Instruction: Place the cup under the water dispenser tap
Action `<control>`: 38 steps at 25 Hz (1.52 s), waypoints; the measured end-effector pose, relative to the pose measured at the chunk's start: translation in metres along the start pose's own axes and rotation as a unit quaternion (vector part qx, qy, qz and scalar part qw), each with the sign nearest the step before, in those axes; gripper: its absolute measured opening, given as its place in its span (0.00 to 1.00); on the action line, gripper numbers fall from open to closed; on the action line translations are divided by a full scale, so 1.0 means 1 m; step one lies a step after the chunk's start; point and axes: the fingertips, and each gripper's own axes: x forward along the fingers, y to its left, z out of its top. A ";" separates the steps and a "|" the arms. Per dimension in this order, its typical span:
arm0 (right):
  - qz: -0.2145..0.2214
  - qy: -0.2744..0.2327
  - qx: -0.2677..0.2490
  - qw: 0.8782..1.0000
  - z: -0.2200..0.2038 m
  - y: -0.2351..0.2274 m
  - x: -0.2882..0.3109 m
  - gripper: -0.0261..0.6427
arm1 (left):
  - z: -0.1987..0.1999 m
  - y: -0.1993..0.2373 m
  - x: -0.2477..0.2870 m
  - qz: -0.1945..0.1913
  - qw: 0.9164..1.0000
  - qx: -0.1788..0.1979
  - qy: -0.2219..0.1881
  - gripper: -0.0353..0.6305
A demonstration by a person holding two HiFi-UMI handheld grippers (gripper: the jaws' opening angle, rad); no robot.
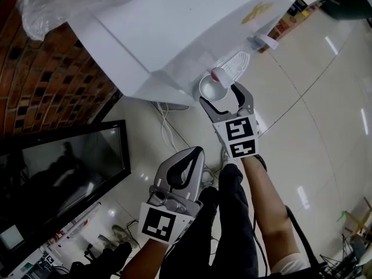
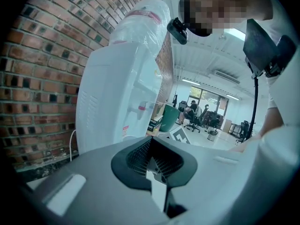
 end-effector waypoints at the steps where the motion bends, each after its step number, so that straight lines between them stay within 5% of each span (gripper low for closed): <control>1: -0.002 -0.002 -0.002 1.000 0.002 0.000 -0.004 0.61 | 0.001 -0.001 0.000 0.000 1.000 0.000 -0.002 0.04; 17: 0.009 -0.033 -0.036 0.999 0.090 0.051 -0.128 0.59 | 0.076 -0.025 -0.033 0.026 0.998 0.004 -0.061 0.04; 22: 0.007 -0.052 -0.043 0.998 0.130 0.075 -0.174 0.39 | 0.110 -0.030 -0.054 0.037 0.996 0.003 -0.085 0.04; 38: 0.006 -0.126 -0.092 0.988 0.228 0.143 -0.301 0.11 | 0.181 -0.090 -0.131 0.003 0.990 0.027 -0.137 0.04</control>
